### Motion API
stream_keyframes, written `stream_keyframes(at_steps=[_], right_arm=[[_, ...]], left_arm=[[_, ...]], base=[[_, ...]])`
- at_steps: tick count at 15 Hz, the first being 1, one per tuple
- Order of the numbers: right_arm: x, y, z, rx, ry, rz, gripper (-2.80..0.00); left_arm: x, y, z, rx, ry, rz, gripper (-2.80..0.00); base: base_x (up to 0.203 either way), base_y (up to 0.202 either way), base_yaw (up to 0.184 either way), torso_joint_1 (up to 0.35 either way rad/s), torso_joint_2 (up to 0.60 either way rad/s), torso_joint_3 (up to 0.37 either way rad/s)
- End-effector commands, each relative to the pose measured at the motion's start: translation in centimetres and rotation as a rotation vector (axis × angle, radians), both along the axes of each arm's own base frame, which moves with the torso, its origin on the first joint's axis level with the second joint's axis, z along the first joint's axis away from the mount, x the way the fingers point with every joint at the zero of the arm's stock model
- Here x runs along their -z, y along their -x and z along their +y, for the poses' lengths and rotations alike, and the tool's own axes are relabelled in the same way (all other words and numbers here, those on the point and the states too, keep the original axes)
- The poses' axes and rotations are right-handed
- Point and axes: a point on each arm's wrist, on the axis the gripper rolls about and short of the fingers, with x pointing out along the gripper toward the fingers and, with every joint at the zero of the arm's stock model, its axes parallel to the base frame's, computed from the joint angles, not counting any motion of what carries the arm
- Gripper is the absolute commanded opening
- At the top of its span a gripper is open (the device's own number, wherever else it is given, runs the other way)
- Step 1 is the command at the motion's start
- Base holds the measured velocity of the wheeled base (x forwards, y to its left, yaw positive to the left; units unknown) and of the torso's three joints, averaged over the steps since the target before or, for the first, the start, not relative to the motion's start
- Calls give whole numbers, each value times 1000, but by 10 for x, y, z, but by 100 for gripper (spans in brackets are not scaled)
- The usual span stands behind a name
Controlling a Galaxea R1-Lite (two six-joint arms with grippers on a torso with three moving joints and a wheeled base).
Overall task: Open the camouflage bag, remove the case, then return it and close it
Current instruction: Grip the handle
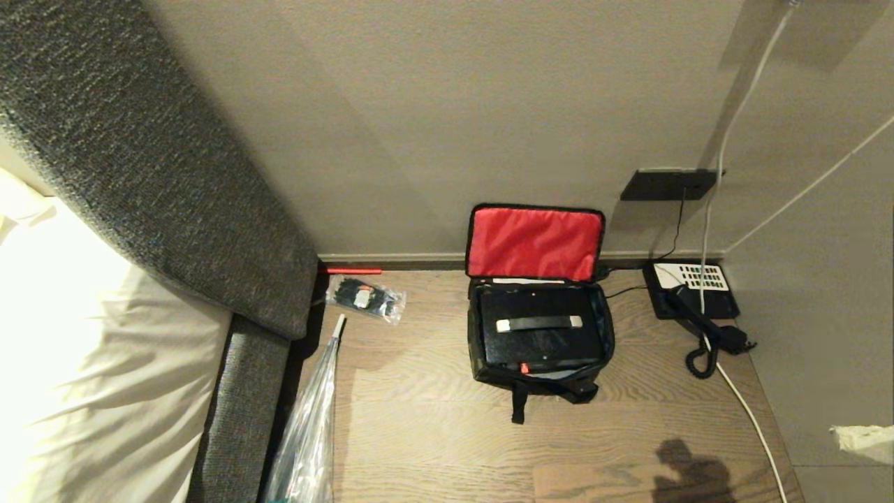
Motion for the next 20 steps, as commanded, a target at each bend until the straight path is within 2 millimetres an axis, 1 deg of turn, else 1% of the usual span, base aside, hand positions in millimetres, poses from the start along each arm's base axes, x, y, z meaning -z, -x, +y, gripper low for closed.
stream_keyframes(at_steps=[1, 3, 4, 7, 9, 11, 13, 14, 16, 17, 20], right_arm=[[7, -24, 2, -23, 27, 89, -280], [7, -47, 6, -41, 36, 133, -280], [3, -63, 9, -46, 38, 146, -280], [-1, -115, 23, -61, 61, 174, -280], [3, -152, 36, -68, 87, 162, -280], [16, -189, 55, -73, 119, 107, -280], [37, -218, 76, -79, 163, 61, -280], [50, -228, 87, -77, 195, 56, -280], [71, -242, 101, -81, 242, 60, -280], [81, -248, 106, -98, 274, 67, 0], [104, -265, 114, -118, 382, 6, 0]], left_arm=[[0, 0, 0, 0, 0, 0, -280], [0, 0, 0, 0, 0, 0, -280], [0, 0, 0, 0, 0, 0, -280], [0, 0, 0, 0, 0, 0, -280], [0, 0, 0, 0, 0, 0, -280], [0, 0, 0, 0, 0, 0, -280], [0, 0, 0, 0, 0, 0, -280], [0, 0, 0, 0, 0, 0, -280], [0, 0, 0, 0, 0, 0, -280], [0, 0, 0, 0, 0, 0, -280], [0, 0, 0, 0, 0, 0, -280]], base=[[0, 0, 0, 0, 0, 0], [0, 0, 0, 0, 0, 0], [0, 0, 0, 0, 0, 0], [0, 0, 0, 0, 0, 0], [0, 0, 0, 0, 0, 0], [0, 0, 0, 0, 0, 0], [0, 0, 0, 0, 0, 0], [0, 0, 0, 0, 0, 0], [0, 0, 0, 0, 0, 0], [0, 0, 0, 0, 0, 0], [0, 0, 0, 0, 0, 0]])
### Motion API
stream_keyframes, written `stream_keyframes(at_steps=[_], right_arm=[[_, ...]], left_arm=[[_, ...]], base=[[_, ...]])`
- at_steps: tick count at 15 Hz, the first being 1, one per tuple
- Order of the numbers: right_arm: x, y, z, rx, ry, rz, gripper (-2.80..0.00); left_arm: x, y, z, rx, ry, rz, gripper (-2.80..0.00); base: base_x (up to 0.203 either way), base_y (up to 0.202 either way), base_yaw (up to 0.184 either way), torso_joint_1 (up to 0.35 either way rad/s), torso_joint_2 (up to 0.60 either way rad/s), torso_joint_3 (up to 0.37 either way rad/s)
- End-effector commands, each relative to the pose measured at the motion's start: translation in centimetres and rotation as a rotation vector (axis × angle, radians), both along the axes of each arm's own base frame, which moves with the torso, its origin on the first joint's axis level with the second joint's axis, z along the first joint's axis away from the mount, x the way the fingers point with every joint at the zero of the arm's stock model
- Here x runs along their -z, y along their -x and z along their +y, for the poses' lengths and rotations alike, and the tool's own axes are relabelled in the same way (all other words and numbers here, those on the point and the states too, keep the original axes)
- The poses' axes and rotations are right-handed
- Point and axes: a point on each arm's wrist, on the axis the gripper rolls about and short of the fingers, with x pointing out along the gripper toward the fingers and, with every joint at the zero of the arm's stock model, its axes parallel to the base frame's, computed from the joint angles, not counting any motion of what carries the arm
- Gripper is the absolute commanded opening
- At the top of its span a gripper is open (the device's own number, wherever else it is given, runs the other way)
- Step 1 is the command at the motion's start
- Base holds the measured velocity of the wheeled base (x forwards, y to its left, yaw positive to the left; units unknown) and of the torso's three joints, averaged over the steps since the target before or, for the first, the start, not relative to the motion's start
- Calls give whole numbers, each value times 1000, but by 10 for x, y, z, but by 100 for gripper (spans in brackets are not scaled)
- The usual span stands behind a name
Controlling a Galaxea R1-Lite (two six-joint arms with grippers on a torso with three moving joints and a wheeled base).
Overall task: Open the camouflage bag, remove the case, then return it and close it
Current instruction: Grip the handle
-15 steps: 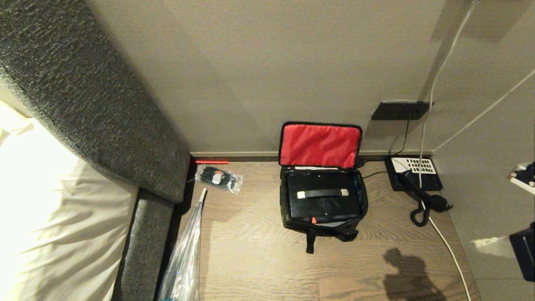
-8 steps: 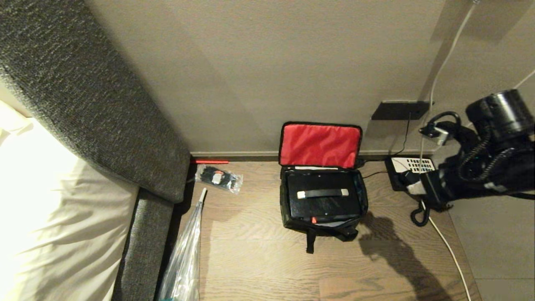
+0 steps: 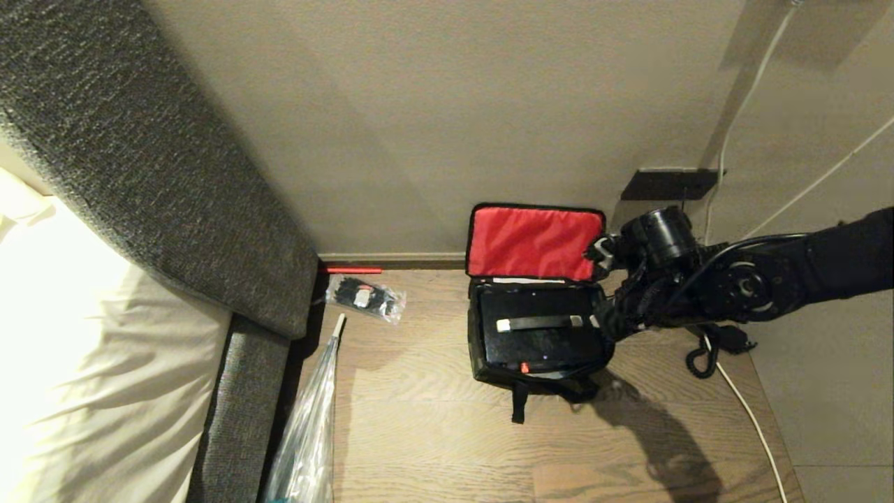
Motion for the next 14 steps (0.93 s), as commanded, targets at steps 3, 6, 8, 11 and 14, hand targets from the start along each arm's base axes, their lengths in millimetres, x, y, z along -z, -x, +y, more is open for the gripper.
stream_keyframes(at_steps=[3, 6, 8, 11, 14], right_arm=[[53, -22, 11, -77, 163, 28, 0], [79, -35, 16, -51, 495, -52, 0], [92, -45, 23, -100, 622, -121, 0], [107, -53, 42, -185, 711, -229, 0], [108, -56, 47, -245, 788, -285, 0]], left_arm=[[0, 0, 0, 0, 0, 0, -280], [0, 0, 0, 0, 0, 0, -280], [0, 0, 0, 0, 0, 0, -280], [0, 0, 0, 0, 0, 0, -280], [0, 0, 0, 0, 0, 0, -280]], base=[[0, 0, 0, 0, 0, 0], [0, 0, 0, 0, 0, 0], [0, 0, 0, 0, 0, 0], [0, 0, 0, 0, 0, 0], [0, 0, 0, 0, 0, 0]])
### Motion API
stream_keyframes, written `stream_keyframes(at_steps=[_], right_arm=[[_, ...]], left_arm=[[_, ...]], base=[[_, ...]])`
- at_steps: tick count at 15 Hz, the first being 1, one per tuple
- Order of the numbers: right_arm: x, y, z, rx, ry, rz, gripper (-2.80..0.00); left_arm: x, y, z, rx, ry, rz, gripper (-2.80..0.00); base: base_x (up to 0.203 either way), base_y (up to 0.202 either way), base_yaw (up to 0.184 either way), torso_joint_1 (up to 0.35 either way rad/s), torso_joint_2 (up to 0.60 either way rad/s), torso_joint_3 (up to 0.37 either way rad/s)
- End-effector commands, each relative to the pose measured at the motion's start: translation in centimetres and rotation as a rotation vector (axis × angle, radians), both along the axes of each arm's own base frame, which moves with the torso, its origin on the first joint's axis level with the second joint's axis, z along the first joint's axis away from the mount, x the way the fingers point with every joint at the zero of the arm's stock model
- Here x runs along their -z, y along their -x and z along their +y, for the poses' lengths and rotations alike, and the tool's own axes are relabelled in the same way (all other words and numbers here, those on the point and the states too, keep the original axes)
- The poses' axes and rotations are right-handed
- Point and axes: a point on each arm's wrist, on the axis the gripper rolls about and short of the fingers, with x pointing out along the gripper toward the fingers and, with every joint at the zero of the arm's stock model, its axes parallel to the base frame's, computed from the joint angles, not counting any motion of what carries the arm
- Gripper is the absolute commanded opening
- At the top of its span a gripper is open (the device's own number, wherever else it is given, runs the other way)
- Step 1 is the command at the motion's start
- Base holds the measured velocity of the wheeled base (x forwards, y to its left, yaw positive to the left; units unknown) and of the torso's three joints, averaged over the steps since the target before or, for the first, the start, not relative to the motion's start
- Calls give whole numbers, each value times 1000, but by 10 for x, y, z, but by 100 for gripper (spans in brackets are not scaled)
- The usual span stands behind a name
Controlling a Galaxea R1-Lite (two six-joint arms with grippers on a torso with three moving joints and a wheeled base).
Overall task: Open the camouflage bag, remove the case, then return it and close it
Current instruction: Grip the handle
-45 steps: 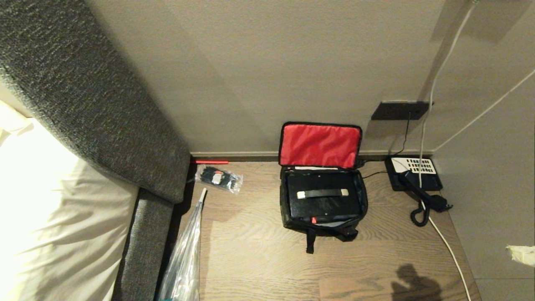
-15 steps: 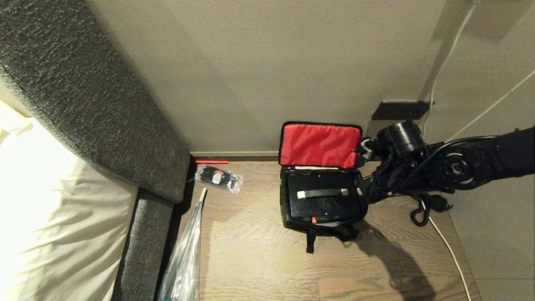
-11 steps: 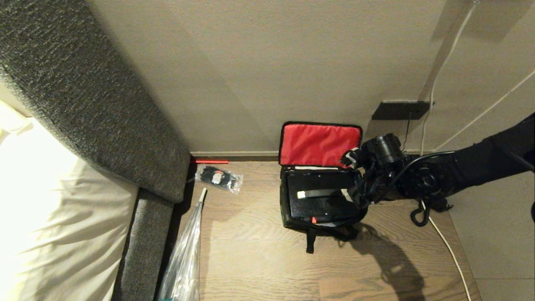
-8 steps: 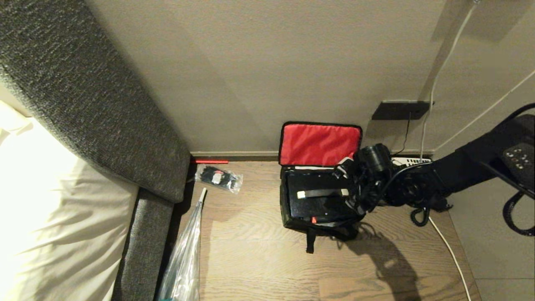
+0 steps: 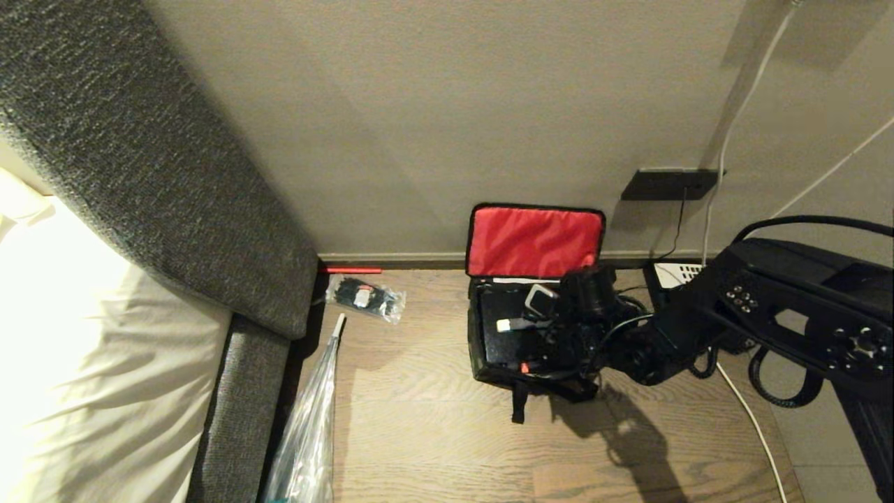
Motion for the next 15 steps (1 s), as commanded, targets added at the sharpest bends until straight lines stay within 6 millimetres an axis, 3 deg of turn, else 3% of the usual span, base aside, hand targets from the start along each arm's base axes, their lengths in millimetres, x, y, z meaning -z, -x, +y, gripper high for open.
stream_keyframes(at_steps=[1, 9, 15], right_arm=[[9, -1, 3, -25, 49, 8, 0], [16, -1, 13, -40, 36, -43, 0], [10, -13, 13, -125, 252, -105, 0]], left_arm=[[0, 0, 0, 0, 0, 0, -280], [0, 0, 0, 0, 0, 0, -280], [0, 0, 0, 0, 0, 0, -280]], base=[[0, 0, 0, 0, 0, 0], [0, 0, 0, 0, 0, 0], [0, 0, 0, 0, 0, 0]])
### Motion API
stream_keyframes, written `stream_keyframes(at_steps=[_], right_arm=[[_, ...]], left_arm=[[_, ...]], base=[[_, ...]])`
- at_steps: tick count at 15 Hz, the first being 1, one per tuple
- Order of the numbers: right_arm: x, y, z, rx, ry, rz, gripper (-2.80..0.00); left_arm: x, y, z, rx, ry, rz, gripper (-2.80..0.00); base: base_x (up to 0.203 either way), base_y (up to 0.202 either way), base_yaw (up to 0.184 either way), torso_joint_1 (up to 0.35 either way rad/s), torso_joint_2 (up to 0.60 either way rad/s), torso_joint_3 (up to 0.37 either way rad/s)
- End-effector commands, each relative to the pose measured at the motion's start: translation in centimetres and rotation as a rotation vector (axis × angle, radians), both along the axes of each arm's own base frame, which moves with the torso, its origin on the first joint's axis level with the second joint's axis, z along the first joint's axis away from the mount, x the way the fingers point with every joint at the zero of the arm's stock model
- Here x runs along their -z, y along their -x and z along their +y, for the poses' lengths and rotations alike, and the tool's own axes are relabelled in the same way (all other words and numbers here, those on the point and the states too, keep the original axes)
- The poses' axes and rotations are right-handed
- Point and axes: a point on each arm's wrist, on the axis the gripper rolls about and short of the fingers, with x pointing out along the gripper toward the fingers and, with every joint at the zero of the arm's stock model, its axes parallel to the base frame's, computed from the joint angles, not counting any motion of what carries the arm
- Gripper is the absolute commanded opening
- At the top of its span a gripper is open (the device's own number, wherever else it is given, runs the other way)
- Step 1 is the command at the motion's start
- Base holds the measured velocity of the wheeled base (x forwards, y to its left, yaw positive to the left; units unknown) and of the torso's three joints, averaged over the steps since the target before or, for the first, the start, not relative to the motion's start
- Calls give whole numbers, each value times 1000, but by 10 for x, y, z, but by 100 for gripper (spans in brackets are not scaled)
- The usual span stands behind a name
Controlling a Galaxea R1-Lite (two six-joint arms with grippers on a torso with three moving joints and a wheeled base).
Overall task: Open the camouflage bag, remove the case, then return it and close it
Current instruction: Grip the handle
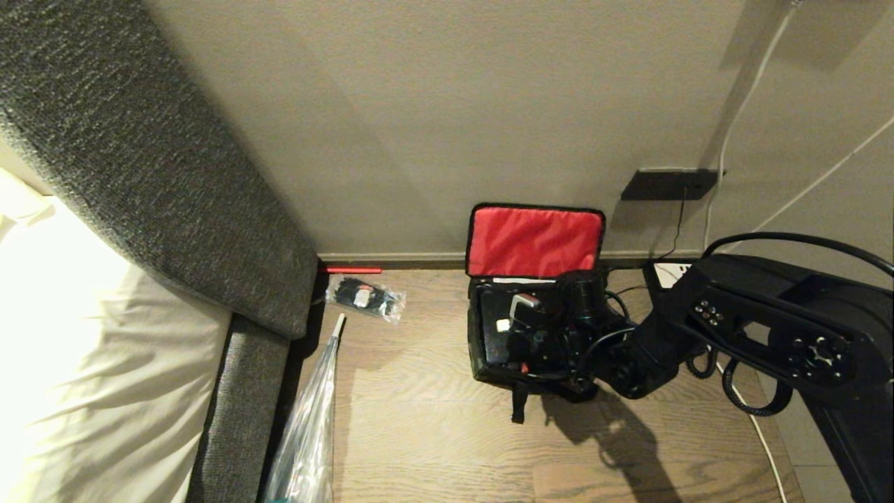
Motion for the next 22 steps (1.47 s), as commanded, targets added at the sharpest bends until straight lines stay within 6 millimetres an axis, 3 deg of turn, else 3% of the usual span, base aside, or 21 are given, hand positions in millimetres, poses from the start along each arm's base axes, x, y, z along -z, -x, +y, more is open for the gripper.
stream_keyframes(at_steps=[1, 8, 12, 16, 22], right_arm=[[3, -8, -8, 4, 78, -14, 0], [50, -25, -4, 31, 133, -46, 0], [59, -30, 3, 34, 113, -77, 0], [62, -22, 19, 5, 80, -100, 0], [77, -17, 19, 7, 99, -71, 0]], left_arm=[[0, 0, 0, 0, 0, 0, -280], [0, 0, 0, 0, 0, 0, -280], [0, 0, 0, 0, 0, 0, -280], [0, 0, 0, 0, 0, 0, -280], [0, 0, 0, 0, 0, 0, -280]], base=[[0, 0, 0, 0, 0, 0], [0, 0, 0, 0, 0, 0], [0, 0, 0, 0, 0, 0], [0, 0, 0, 0, 0, 0], [0, 0, 0, 0, 0, 0]])
